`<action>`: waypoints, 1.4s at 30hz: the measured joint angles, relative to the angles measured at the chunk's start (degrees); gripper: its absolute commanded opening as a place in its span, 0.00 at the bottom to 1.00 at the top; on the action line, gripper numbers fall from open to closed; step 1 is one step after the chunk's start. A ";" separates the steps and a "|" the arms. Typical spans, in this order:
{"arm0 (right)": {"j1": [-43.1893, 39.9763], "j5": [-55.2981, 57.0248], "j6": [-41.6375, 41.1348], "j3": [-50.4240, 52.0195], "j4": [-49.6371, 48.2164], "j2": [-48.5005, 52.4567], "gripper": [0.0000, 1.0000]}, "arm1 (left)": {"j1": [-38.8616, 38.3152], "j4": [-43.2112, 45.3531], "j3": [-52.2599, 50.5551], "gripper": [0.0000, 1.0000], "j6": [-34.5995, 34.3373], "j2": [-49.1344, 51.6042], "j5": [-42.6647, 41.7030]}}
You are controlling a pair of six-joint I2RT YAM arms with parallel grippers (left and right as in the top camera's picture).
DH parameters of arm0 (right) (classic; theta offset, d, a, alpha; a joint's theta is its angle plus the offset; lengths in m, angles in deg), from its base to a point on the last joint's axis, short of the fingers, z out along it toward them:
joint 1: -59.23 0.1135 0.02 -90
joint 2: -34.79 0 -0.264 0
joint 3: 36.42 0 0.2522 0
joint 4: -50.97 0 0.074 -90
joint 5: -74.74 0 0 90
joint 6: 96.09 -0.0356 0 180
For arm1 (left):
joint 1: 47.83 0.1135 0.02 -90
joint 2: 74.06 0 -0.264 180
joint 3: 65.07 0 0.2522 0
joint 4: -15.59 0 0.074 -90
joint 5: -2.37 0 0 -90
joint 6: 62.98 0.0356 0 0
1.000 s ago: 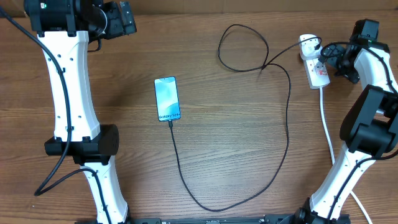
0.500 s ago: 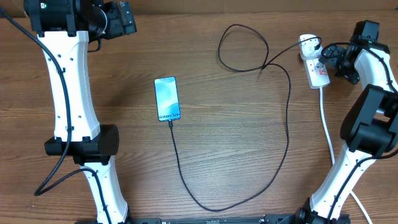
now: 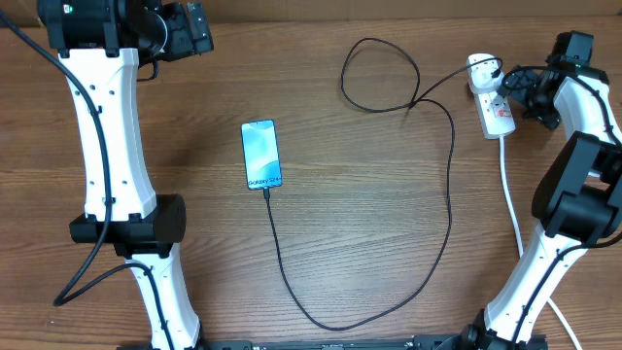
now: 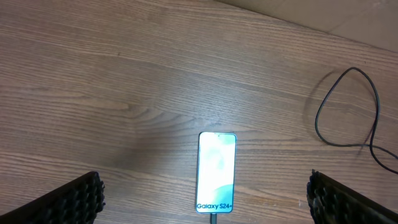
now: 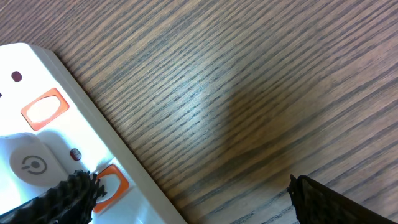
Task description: Plug charger to phone and switch on socket
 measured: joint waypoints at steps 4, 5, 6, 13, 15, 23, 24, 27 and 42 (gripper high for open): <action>-0.07 -0.28 -0.07 0.00 0.11 0.00 1.00 | 0.00 0.00 0.00 1.00 0.00 -0.02 0.00; -0.07 -0.35 -0.09 0.00 0.17 0.00 1.00 | 0.00 0.00 0.00 1.00 0.00 0.00 0.00; -0.07 -0.37 -0.09 0.00 0.24 0.00 1.00 | 0.00 0.00 0.00 1.00 0.00 -0.02 0.00; -0.07 -0.50 -0.26 0.00 0.63 0.00 1.00 | 0.00 0.00 0.00 0.99 0.00 -0.02 0.00; -0.09 -0.70 -0.35 0.00 0.70 0.02 1.00 | 0.00 0.02 0.00 1.00 0.00 -0.02 0.00; -0.11 -0.85 -0.46 0.00 0.92 0.07 1.00 | 0.00 0.00 0.00 1.00 0.00 -0.02 0.00; -0.11 -0.85 -0.48 0.00 1.01 0.07 1.00 | 0.00 0.02 0.00 1.00 0.00 -0.02 0.00; -0.09 -0.85 -0.48 0.00 1.11 0.07 1.00 | 0.00 0.02 0.00 1.00 0.00 -0.02 0.00; 0.15 -0.68 -0.70 0.00 1.33 0.07 1.00 | 0.00 0.02 0.00 1.00 0.00 0.00 0.00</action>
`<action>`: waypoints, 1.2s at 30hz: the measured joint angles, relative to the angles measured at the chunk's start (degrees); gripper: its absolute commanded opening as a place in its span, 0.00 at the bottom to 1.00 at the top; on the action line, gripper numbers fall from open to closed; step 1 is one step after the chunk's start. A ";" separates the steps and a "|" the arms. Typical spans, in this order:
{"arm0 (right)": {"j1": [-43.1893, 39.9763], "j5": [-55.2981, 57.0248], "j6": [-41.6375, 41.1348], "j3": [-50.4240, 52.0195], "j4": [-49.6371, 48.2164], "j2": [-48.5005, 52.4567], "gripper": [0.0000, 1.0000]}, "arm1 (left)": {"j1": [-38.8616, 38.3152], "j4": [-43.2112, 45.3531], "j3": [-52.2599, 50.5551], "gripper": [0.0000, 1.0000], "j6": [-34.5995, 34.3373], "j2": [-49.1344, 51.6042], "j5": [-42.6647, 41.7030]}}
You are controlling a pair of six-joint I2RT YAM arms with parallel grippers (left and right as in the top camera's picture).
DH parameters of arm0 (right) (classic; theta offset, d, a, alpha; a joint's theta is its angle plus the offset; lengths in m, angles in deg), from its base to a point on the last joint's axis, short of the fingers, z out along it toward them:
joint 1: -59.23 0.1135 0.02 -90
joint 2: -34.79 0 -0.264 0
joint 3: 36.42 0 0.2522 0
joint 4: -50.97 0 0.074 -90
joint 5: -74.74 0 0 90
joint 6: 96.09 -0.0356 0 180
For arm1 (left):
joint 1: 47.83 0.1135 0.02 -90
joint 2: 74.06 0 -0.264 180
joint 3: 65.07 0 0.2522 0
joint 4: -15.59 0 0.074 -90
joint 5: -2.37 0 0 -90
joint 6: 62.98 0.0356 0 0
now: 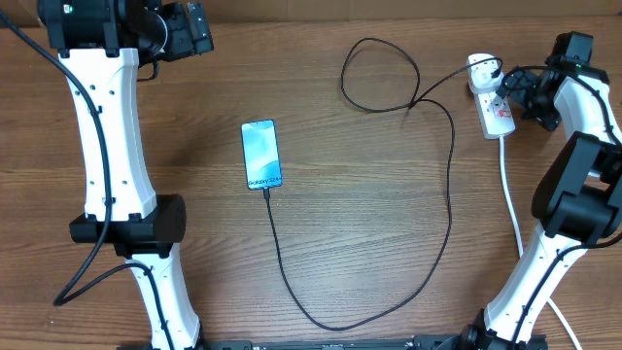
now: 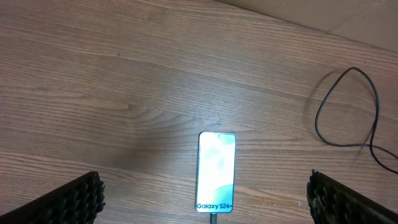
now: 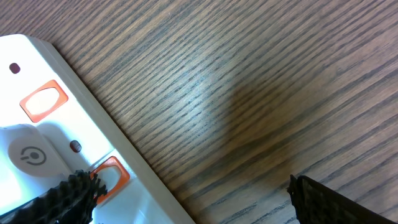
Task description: Plug charger to phone and switch on socket
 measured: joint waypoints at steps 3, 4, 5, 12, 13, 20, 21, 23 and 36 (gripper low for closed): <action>0.11 0.28 -0.15 -0.02 0.11 0.00 1.00 | 0.00 -0.02 0.00 1.00 0.00 -0.02 0.00; 0.15 0.39 -0.17 -0.07 0.15 0.00 1.00 | 0.00 -0.02 0.00 1.00 0.00 -0.02 0.00; 0.17 0.52 -0.22 -0.11 0.26 0.00 1.00 | 0.00 0.00 0.00 1.00 0.00 0.00 0.00; 0.66 1.31 -0.39 -0.15 1.03 0.00 1.00 | 0.00 -0.02 0.00 1.00 0.00 -0.02 0.00; 0.68 1.33 -0.39 -0.15 1.05 0.00 1.00 | 0.00 -0.02 0.00 0.99 0.00 0.00 0.00; 0.81 1.42 -0.59 -0.76 2.67 0.00 1.00 | 0.00 -0.02 0.00 0.99 0.00 0.00 0.00; 0.92 0.98 -0.55 -1.14 3.93 0.00 1.00 | 0.00 0.00 0.00 1.00 0.00 -0.02 0.00; 1.79 -0.13 -0.35 -1.86 6.45 0.09 1.00 | 0.00 -0.02 0.00 1.00 0.00 -0.02 0.00; 1.49 -1.62 0.31 -15.02 23.08 -5.33 1.00 | 0.00 -0.02 0.00 1.00 0.00 -0.02 0.00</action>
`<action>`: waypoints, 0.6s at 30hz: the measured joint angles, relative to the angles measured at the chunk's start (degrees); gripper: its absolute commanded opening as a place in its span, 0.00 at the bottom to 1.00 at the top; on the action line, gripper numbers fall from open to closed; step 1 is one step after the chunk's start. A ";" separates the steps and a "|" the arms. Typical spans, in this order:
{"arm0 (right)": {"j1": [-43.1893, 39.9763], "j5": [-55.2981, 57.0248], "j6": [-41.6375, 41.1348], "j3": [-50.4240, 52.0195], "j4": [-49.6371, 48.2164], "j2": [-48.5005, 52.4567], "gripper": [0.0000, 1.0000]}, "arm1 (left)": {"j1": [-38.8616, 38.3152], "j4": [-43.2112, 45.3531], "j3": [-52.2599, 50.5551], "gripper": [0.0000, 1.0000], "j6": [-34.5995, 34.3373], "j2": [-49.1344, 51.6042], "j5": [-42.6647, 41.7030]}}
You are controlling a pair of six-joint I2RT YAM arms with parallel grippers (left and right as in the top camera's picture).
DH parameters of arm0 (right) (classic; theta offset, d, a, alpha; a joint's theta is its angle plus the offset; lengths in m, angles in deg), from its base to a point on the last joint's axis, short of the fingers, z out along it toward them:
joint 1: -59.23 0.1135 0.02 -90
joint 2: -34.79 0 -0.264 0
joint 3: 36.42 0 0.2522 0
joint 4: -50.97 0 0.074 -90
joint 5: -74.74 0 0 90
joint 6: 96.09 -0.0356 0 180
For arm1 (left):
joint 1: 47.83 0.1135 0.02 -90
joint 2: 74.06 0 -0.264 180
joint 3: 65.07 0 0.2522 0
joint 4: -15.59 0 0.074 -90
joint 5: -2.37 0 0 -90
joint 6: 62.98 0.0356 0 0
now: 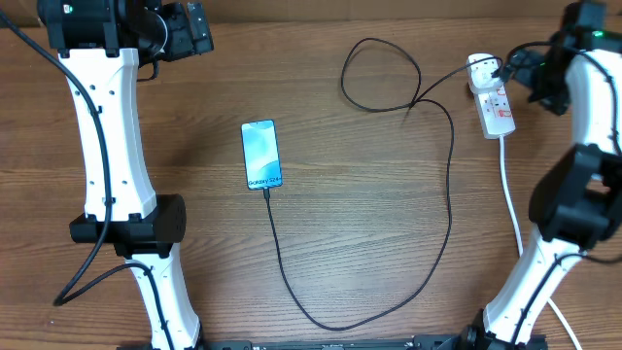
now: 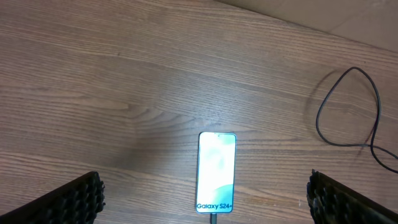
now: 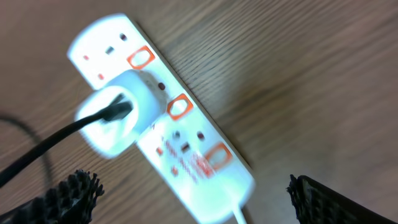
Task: Plug charger to phone and switch on socket
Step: 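Lift the right gripper away from the power strip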
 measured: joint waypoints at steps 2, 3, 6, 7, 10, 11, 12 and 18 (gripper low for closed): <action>-0.33 0.02 -0.02 -0.44 1.79 -3.37 1.00 | 0.00 0.00 0.00 0.99 0.00 0.02 0.00; -0.35 -0.04 0.02 -0.61 2.91 -5.73 1.00 | 0.00 0.00 0.00 0.99 0.00 0.02 0.00; -0.24 -1.05 0.02 -1.20 5.55 -11.15 1.00 | 0.00 0.00 0.00 1.00 0.00 0.00 0.00; -0.22 -1.79 0.02 -1.40 6.56 -12.96 1.00 | 0.00 0.00 0.00 1.00 0.00 0.00 0.00; -0.20 -4.37 0.15 -1.53 10.10 -17.86 1.00 | 0.00 0.00 0.00 1.00 0.00 0.00 0.00; -0.20 -5.14 0.28 -1.55 11.21 -19.37 1.00 | 0.00 0.00 0.00 1.00 0.00 0.02 0.00; -0.20 -5.75 0.72 -1.60 12.50 -20.70 1.00 | 0.00 0.00 0.00 1.00 0.00 0.00 0.00; -0.20 -10.29 4.83 -1.60 19.80 -28.63 1.00 | 0.00 0.00 0.00 1.00 0.00 0.02 0.00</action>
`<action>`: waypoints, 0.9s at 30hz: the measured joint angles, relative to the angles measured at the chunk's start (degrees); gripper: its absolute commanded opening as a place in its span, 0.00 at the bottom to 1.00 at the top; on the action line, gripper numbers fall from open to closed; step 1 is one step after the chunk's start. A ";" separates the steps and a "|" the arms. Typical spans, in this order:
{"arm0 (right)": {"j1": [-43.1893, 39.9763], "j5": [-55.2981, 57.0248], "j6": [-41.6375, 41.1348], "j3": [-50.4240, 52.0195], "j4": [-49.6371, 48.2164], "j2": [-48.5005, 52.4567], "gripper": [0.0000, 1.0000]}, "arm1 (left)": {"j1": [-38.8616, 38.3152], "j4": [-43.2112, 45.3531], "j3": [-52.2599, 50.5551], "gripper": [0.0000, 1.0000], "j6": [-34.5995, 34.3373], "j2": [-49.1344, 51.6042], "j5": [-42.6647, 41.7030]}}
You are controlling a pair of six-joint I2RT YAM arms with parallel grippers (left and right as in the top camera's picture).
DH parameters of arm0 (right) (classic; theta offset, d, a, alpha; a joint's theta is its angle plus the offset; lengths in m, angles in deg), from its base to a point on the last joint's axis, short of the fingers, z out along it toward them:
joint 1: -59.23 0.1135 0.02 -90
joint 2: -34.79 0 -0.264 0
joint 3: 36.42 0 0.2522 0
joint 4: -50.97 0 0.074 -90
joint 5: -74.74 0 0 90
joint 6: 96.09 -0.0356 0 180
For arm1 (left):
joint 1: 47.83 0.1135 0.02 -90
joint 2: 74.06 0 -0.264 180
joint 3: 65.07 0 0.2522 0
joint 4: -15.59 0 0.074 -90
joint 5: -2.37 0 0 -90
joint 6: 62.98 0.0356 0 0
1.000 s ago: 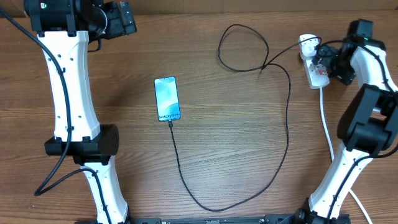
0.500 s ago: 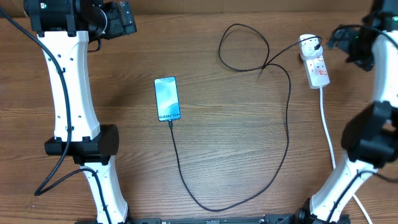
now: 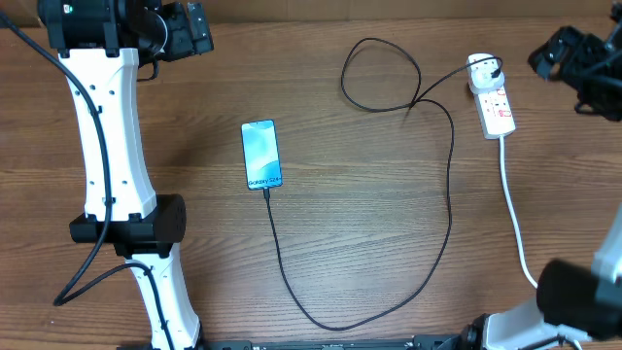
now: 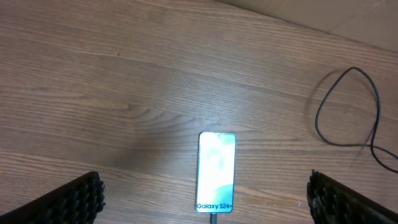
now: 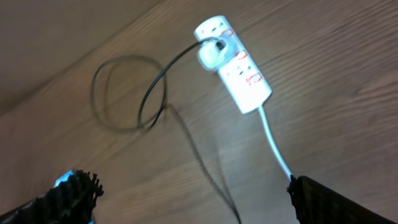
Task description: Plug charger to phone and switch on socket
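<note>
The phone point(image 3: 261, 154) lies flat mid-table with its screen lit, and the black charger cable point(image 3: 450, 185) runs into its bottom end. That cable loops round to the white plug point(image 3: 481, 66) seated in the white power strip point(image 3: 494, 105). In the right wrist view the power strip point(image 5: 241, 68) and plug point(image 5: 211, 53) look small and far below. My right gripper point(image 5: 193, 199) is open and empty, high up at the table's far right point(image 3: 571, 56). My left gripper point(image 4: 205, 202) is open and empty above the phone point(image 4: 216, 172), and sits at the far left point(image 3: 185, 29).
The strip's white cord point(image 3: 513, 204) runs down the right side toward the front edge. A loop of black cable point(image 3: 379, 73) lies behind the phone. The left arm's white links point(image 3: 107, 126) stand along the left side. The wooden table point(image 3: 369, 224) carries nothing else.
My right gripper has moved up and away from the power strip toward the far right. The strip, which filled much of its wrist view, now looks small. The left arm, phone and cable are unchanged.
My right gripper was open and very low over the strip, right at its orange switches, and stayed there at the second moment. It then stood higher with most of the strip in view, and now hangs far above it. The left gripper stayed open above the phone throughout.
</note>
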 measured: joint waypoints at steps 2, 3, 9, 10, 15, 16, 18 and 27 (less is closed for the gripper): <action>0.00 -2.08 2.01 0.00 3.04 -3.45 1.00 | 0.00 0.00 0.00 1.00 0.00 -0.02 0.00; 0.00 -2.86 2.47 -0.07 4.66 -5.31 1.00 | 0.00 0.00 0.00 1.00 0.00 0.00 0.00; 0.00 -4.76 2.67 -0.11 10.45 -12.22 1.00 | 0.00 0.02 0.00 1.00 0.00 0.00 0.00; 0.00 -4.85 2.64 -0.13 10.49 -12.85 1.00 | 0.00 0.00 0.00 0.99 0.00 0.00 0.00; 0.00 -5.73 2.78 -0.31 10.49 -13.11 1.00 | 0.00 0.00 0.00 1.00 0.00 -0.02 0.00; 0.00 -6.25 3.08 -0.31 10.49 -13.07 1.00 | 0.00 0.00 0.00 1.00 0.00 -0.02 0.00; 0.00 -7.93 4.31 -0.31 10.49 -13.20 1.00 | 0.00 0.00 0.00 1.00 0.00 0.00 0.00; 0.66 -12.00 8.90 -0.28 10.36 -21.81 1.00 | 0.00 0.00 0.00 1.00 0.00 -0.02 0.00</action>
